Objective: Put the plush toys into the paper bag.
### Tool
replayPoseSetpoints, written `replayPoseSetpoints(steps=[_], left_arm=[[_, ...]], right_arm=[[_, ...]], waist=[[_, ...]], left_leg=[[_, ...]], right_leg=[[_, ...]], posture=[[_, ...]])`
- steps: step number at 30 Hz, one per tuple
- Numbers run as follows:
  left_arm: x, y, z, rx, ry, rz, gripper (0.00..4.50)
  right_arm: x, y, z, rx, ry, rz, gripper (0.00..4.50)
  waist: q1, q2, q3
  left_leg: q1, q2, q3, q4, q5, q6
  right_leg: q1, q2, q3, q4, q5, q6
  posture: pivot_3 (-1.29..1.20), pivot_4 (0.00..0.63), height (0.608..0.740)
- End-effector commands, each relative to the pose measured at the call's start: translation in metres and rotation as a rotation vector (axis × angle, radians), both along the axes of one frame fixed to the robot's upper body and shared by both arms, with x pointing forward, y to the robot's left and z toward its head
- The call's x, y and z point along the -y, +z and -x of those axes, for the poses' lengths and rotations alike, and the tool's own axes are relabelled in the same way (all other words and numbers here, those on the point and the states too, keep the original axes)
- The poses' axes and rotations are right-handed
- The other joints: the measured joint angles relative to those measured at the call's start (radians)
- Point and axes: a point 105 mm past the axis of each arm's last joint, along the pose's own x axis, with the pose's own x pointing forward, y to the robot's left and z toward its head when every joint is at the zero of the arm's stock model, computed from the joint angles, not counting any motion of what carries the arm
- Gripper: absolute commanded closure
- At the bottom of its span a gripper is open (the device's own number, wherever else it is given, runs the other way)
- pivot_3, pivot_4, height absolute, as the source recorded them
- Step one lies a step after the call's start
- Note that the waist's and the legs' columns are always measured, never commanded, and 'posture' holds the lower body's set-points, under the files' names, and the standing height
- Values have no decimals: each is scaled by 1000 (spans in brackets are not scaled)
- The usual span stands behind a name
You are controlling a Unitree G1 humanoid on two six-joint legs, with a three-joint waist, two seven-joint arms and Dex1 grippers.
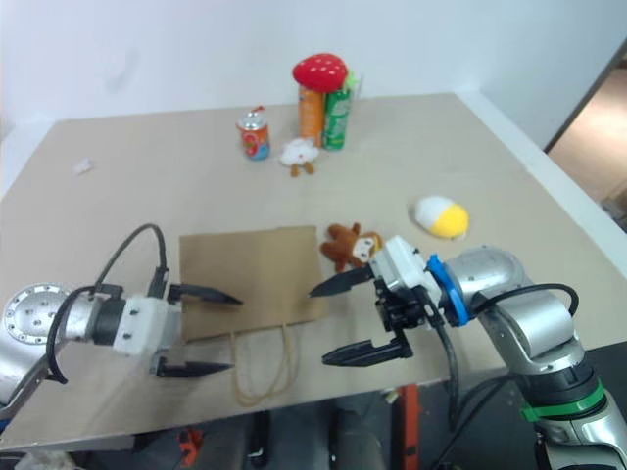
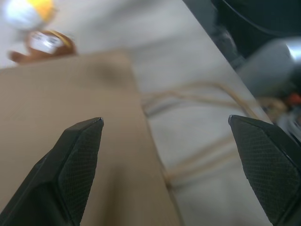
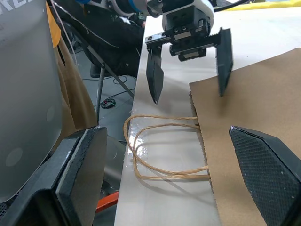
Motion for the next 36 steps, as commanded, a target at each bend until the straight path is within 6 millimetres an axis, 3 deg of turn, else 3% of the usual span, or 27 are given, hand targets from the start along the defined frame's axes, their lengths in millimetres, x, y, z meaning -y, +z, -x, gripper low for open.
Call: replayPoseSetpoints(steps=[1,6,17,18,19,23,25,27,28,31,36], left_arm=[[-5,-1,6,52,-72,-61,96],[11,-13,10,83,-142,-49,96],[32,-29,-7,193,-210,-42,96],[34,-26,-7,201,-216,-26,599],[36,-24,-8,208,-223,-11,607],[41,-11,-11,213,-222,67,2172],[41,3,-19,188,-166,135,2656],[38,14,-29,168,-108,185,3445],[37,23,-37,164,-71,220,4083],[40,48,-53,159,3,330,4357],[48,62,-59,142,47,423,4357]], right_arm=[[0,2,6,30,-2,4,0],[1,1,7,29,-25,10,0],[1,2,4,48,-66,15,0],[2,2,4,52,-69,19,0],[3,1,3,55,-72,21,0],[2,1,2,59,-81,20,0],[4,0,2,59,-86,25,0],[6,-1,2,59,-93,30,0],[6,-2,1,59,-103,28,0],[6,-2,-5,66,-140,13,0],[3,-3,-26,40,-286,-61,0]], waist=[[0,0,0],[0,0,0],[1,0,0],[1,0,0],[1,0,0],[1,0,0],[1,0,0],[1,0,0],[1,0,0],[2,0,0],[-1,-1,0]], left_leg=[[0,0,0,0,0,0],[0,0,0,0,0,0],[0,1,0,2,0,0],[0,1,0,2,0,0],[0,1,0,2,0,0],[0,1,0,3,0,0],[0,1,0,3,0,0],[0,1,0,3,0,1],[0,2,0,4,0,1],[0,1,-1,5,0,1],[1,1,0,7,0,2]], right_leg=[[0,0,0,0,0,0],[0,0,0,0,0,0],[0,0,0,1,1,-1],[0,0,0,1,1,-1],[0,0,0,1,1,-1],[1,0,0,1,1,-1],[1,0,0,2,1,0],[1,1,0,3,1,0],[1,2,0,3,1,0],[2,2,0,4,1,0],[2,2,2,5,2,1]], posture=[[0,150,740],[0,150,740],[0,150,740],[0,150,740],[0,150,740],[0,150,740],[0,150,740],[0,150,740],[0,150,740],[0,150,740],[0,150,740]])
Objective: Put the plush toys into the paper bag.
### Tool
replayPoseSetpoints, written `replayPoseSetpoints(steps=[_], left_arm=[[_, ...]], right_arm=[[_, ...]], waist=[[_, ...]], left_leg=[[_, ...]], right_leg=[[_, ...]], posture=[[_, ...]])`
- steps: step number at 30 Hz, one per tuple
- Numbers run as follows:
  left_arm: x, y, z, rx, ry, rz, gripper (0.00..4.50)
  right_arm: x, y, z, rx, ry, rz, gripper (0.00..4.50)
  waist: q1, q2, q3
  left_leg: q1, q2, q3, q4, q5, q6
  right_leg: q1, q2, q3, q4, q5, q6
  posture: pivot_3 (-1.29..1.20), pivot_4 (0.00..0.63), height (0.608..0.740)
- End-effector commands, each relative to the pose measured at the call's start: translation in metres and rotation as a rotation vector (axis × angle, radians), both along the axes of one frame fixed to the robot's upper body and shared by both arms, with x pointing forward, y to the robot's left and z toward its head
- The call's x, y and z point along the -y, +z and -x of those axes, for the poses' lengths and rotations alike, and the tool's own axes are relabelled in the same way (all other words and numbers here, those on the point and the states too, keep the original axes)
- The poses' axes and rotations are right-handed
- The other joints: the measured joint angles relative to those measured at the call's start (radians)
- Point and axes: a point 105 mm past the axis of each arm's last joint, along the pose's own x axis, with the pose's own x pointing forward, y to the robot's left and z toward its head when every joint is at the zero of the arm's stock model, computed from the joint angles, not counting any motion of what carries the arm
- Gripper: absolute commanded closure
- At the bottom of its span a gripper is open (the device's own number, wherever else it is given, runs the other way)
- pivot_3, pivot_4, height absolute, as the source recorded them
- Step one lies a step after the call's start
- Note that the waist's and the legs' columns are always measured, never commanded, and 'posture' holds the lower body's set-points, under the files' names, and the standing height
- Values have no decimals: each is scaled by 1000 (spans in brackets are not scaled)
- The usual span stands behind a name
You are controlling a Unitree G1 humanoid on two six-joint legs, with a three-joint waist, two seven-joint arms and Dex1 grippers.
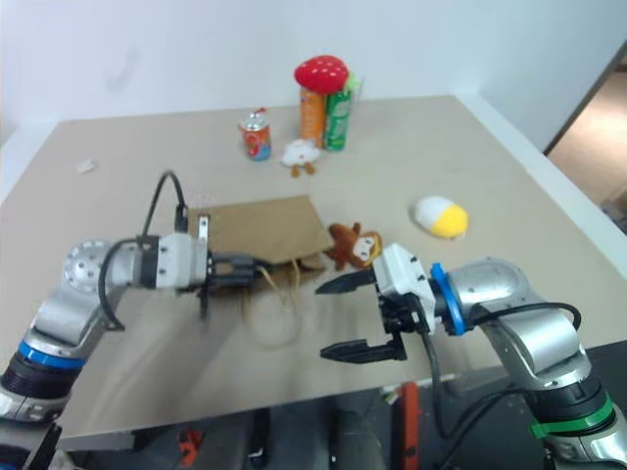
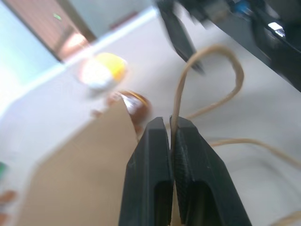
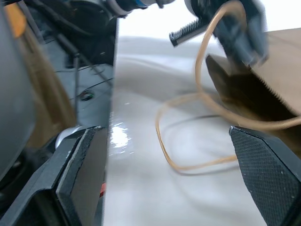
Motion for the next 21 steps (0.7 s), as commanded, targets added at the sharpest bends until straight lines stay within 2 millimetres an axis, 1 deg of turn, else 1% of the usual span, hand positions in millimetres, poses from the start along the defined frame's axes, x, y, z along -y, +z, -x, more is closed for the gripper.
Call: replayPoseSetpoints(steps=[1,4,5,6,7,8,9,10,12,13,14,15,18,21], left_arm=[[3,14,-2,-4,35,90,4357],[6,17,-4,-14,68,137,4357],[7,19,-5,-18,85,161,4500],[7,22,-7,-25,108,193,4500],[7,25,-9,-33,127,222,4500],[7,28,-11,-39,147,249,4500],[7,31,-12,-45,160,271,4500],[7,32,-13,-49,168,283,4500],[6,34,-13,-46,181,297,4500],[6,34,-13,-50,185,304,4500],[7,35,-13,-52,187,308,4500],[7,35,-13,-54,189,312,4500],[9,36,-13,-55,189,317,4500],[11,36,-13,-66,191,326,4500]], right_arm=[[0,8,-18,6,-132,-85,0],[-5,9,-36,-4,-238,-145,0],[-7,10,-43,-12,-280,-165,619],[-10,10,-47,-17,-304,-179,867],[-12,11,-51,-18,-320,-185,1254],[-13,10,-54,-16,-333,-182,1955],[-14,9,-56,-13,-346,-180,2158],[-15,9,-58,-10,-356,-178,2794],[-16,7,-60,-15,-369,-176,3366],[-16,7,-61,-13,-374,-175,3928],[-16,6,-63,-14,-382,-175,4064],[-17,6,-64,-15,-386,-179,4302],[-25,5,-68,-5,-384,-180,4302],[-32,6,-76,20,-396,-182,4302]], waist=[[-1,0,0],[-1,-1,0],[-1,-1,0],[-1,-1,0],[-1,-1,0],[-1,-1,0],[-1,-1,0],[-1,-1,0],[-1,-1,0],[-1,-1,0],[-1,-1,0],[-1,-1,0],[-1,-1,0],[-1,-1,0]], left_leg=[[0,0,0,0,0,1],[0,0,0,0,1,1],[0,1,0,0,1,1],[0,1,0,0,1,1],[0,1,-1,0,1,1],[0,1,-1,0,1,1],[0,1,-1,0,1,1],[0,1,-1,0,1,1],[0,1,-1,0,1,1],[0,1,-1,0,1,1],[0,1,0,0,1,1],[0,1,0,0,1,2],[0,1,0,0,1,2],[0,2,0,0,1,2]], right_leg=[[0,0,0,0,0,0],[0,2,1,1,1,0],[0,3,1,2,2,0],[0,3,1,2,2,0],[0,4,1,3,2,0],[-1,4,2,3,2,-1],[-1,4,2,3,2,-1],[-1,4,2,3,2,-1],[0,4,2,3,2,-1],[0,4,2,3,2,-1],[0,4,2,3,2,-1],[-1,4,3,3,2,-1],[-1,4,3,3,2,-1],[-1,5,3,4,2,-1]], posture=[[0,150,740],[0,150,740],[0,150,740],[0,150,740],[0,150,740],[0,150,740],[0,150,740],[0,150,740],[0,150,740],[0,150,740],[0,150,740],[0,150,740],[0,150,740],[0,150,740]])
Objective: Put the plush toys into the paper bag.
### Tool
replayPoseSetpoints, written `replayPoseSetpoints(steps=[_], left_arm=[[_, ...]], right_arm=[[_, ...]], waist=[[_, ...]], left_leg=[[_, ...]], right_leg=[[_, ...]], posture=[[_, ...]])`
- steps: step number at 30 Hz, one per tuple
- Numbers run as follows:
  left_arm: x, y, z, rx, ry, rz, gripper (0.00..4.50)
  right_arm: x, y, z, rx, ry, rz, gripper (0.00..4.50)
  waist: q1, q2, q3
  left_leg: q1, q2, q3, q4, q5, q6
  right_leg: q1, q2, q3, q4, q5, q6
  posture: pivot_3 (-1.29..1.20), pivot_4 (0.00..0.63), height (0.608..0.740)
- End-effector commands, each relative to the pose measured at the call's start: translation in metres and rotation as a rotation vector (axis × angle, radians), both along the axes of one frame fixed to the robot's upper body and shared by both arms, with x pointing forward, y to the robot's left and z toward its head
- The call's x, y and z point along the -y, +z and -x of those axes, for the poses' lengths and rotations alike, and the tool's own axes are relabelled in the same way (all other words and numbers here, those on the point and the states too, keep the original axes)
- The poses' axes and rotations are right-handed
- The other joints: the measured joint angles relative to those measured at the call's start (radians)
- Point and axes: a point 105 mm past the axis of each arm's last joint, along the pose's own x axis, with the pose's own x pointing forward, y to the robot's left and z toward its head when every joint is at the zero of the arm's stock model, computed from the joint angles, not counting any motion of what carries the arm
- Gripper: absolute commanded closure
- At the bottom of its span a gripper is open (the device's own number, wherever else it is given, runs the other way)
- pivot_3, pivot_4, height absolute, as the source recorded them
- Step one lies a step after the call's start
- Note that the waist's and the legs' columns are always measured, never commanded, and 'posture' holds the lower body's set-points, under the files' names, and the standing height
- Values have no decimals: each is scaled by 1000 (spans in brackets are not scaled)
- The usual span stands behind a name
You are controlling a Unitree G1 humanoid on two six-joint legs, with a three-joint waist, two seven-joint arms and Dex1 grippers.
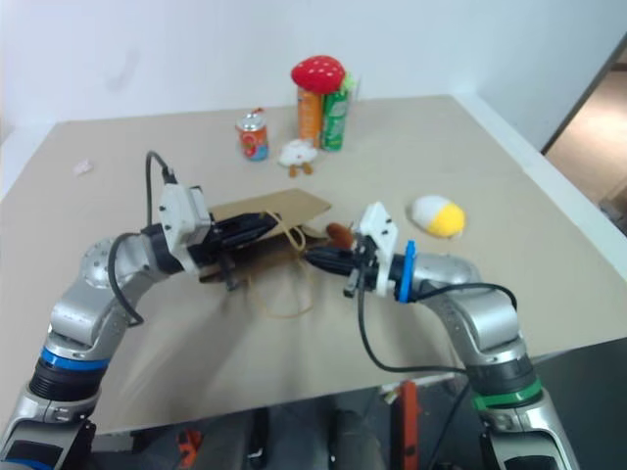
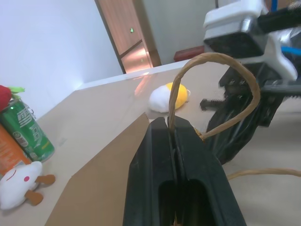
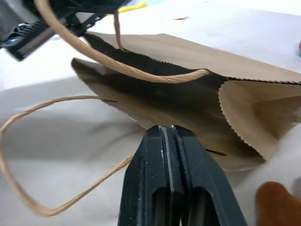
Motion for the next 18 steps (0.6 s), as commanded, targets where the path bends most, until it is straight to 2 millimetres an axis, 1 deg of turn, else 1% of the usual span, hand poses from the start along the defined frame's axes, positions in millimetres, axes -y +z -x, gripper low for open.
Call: replayPoseSetpoints(steps=[1,4,8,11,15,18], left_arm=[[3,11,5,34,-5,32,4500],[6,10,4,28,8,43,4500],[9,18,-2,42,65,105,4500],[8,25,-5,64,103,134,4500],[4,37,-8,120,168,164,4500],[2,47,-9,167,204,183,4500]], right_arm=[[-12,13,-11,70,-18,-11,4302],[-26,14,-20,76,-40,-14,4302],[-40,-7,-30,58,-117,35,4302],[-41,-21,-34,56,-165,81,4302],[-35,-43,-41,79,-234,185,4302],[-32,-57,-46,64,-273,223,4302]], waist=[[0,0,0],[-1,0,0],[-1,-1,-1],[0,-1,-1],[-1,-1,-1],[-1,-1,-1]], left_leg=[[0,0,0,0,0,0],[0,1,0,0,0,0],[0,2,0,0,1,-1],[0,2,0,0,1,-1],[0,2,0,0,1,-1],[0,2,0,0,1,-2]], right_leg=[[0,0,0,0,0,0],[0,2,1,1,0,0],[0,3,2,2,0,-1],[-1,3,2,3,0,0],[-1,3,3,3,0,-1],[-1,4,3,3,0,-1]], posture=[[0,150,740],[0,150,740],[0,150,740],[0,150,740],[0,150,740],[0,150,740]])
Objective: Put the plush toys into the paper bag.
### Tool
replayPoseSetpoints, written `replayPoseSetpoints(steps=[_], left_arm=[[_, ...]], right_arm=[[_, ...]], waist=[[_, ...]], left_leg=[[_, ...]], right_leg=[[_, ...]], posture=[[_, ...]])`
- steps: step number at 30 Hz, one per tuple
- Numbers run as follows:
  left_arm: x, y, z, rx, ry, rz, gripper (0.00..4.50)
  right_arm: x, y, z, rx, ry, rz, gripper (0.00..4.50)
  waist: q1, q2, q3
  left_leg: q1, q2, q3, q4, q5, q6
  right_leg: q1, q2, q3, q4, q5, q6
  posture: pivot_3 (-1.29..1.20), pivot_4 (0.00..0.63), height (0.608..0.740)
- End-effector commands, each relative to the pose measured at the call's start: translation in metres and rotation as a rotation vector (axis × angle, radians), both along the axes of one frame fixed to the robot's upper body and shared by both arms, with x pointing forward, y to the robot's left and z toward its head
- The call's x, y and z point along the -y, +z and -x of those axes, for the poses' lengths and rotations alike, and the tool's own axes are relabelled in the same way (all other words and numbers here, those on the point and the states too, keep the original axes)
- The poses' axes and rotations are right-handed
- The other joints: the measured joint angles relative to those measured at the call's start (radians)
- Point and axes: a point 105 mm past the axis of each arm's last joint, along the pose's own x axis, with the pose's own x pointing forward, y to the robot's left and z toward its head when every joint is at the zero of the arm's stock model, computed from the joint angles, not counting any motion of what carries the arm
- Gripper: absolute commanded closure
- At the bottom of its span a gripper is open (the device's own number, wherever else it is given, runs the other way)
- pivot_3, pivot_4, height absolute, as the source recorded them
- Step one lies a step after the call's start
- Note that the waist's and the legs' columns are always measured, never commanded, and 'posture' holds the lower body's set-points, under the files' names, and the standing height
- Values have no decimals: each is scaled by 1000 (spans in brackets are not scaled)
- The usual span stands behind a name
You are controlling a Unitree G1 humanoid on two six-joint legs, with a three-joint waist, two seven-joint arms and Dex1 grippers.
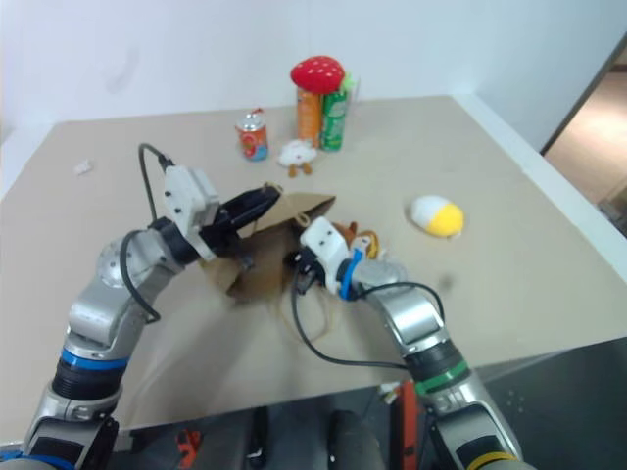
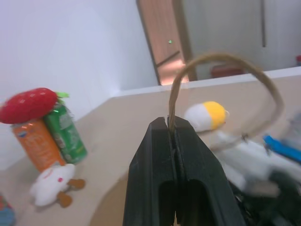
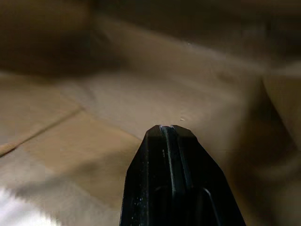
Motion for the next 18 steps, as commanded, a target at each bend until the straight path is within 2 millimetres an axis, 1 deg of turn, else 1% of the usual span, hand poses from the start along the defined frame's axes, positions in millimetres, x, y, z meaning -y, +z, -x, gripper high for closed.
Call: replayPoseSetpoints(steps=[1,5,7,15,18], left_arm=[[-4,32,8,142,43,40,4500],[-4,46,11,216,64,50,4500],[-3,53,15,255,57,48,4500],[10,78,39,436,-16,5,4500],[10,78,40,457,-14,-13,4500]], right_arm=[[3,-8,-4,24,-46,30,4302],[8,-25,-2,13,-59,81,4302],[10,-29,-1,7,-72,81,4302],[11,-26,-4,12,-100,52,4302],[9,-25,-4,13,-100,40,4302]], waist=[[0,0,0],[0,-1,-1],[0,-1,-1],[1,-3,-2],[0,-3,-2]], left_leg=[[0,0,0,0,0,0],[1,1,0,0,0,-1],[2,1,0,0,0,-1],[2,1,0,0,0,-2],[2,2,0,0,0,-2]], right_leg=[[0,0,0,0,0,0],[0,1,0,2,0,0],[0,1,1,2,0,0],[1,1,1,2,-1,-1],[1,1,1,2,-1,-1]], posture=[[0,150,740],[0,150,740],[0,150,740],[0,150,740],[0,150,740]])
